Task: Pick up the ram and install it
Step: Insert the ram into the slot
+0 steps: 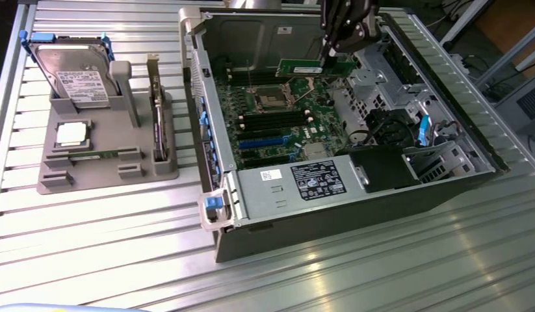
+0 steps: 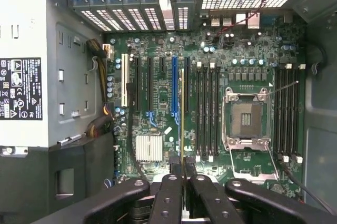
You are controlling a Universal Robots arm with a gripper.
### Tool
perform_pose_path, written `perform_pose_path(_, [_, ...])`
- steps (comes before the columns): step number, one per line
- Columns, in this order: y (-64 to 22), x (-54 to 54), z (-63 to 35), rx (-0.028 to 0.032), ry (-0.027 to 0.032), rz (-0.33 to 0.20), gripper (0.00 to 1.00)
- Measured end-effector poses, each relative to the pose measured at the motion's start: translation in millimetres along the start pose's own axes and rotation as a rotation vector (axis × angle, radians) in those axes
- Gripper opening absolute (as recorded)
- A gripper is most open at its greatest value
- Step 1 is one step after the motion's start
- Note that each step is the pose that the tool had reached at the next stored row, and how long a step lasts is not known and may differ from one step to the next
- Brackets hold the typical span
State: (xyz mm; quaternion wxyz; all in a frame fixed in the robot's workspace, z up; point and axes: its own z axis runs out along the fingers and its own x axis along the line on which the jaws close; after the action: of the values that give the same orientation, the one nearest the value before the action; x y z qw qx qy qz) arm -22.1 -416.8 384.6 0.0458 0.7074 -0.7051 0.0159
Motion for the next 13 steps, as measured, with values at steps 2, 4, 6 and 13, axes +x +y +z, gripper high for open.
perform_pose_path(2, [0.0,-0.1,1.1,0.0,0.0,0.0,0.12])
perform_pose_path(4, [-0.1,-0.2,2.1,0.0,0.0,0.0,0.12])
perform_pose_path(6, [-0.1,-0.3,3.3,0.0,-0.0001,0.0,0.12])
perform_pose_path(13, [-0.4,-0.8,9.0,0.0,0.0,0.0,0.12])
